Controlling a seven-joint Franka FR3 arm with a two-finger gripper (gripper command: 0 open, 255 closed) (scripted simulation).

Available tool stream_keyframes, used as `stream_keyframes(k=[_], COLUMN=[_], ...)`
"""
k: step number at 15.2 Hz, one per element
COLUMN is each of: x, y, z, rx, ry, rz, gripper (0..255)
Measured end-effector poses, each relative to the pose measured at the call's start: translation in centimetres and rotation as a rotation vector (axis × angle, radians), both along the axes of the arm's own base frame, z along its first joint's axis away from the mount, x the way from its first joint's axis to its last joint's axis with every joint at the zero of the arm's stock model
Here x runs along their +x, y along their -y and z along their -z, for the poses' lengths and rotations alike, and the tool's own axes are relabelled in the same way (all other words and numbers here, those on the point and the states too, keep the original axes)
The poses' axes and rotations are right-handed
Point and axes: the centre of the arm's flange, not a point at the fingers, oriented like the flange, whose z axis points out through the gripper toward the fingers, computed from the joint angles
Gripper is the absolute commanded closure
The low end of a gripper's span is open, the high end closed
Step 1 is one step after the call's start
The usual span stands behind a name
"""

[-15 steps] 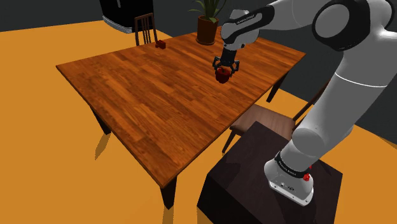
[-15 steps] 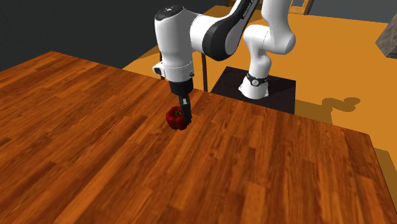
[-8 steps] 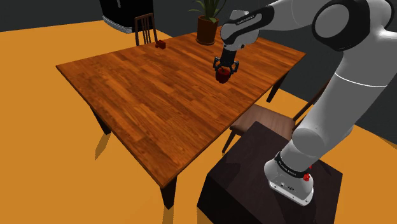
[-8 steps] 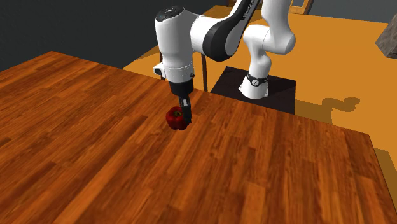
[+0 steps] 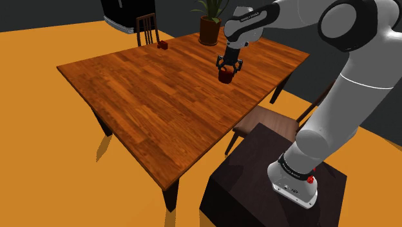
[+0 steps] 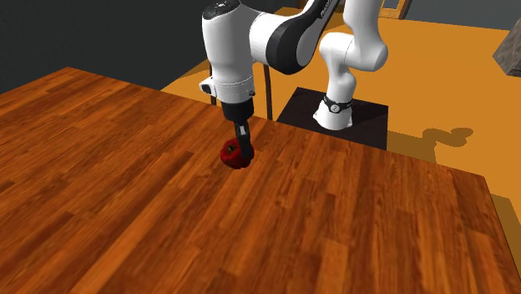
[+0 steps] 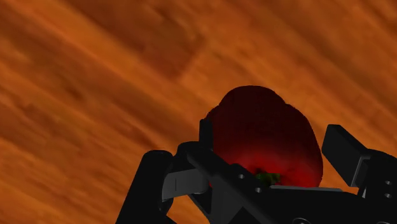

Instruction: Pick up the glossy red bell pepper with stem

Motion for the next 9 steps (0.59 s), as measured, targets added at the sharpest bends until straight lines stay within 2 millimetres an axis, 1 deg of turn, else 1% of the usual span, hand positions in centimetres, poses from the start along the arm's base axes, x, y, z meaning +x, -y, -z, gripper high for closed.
stream_keyframes(k=[9], x=[0.0], y=[0.1], z=[-4.5], rx=[0.000], ry=[0.000], rz=[0.000], gripper=[255])
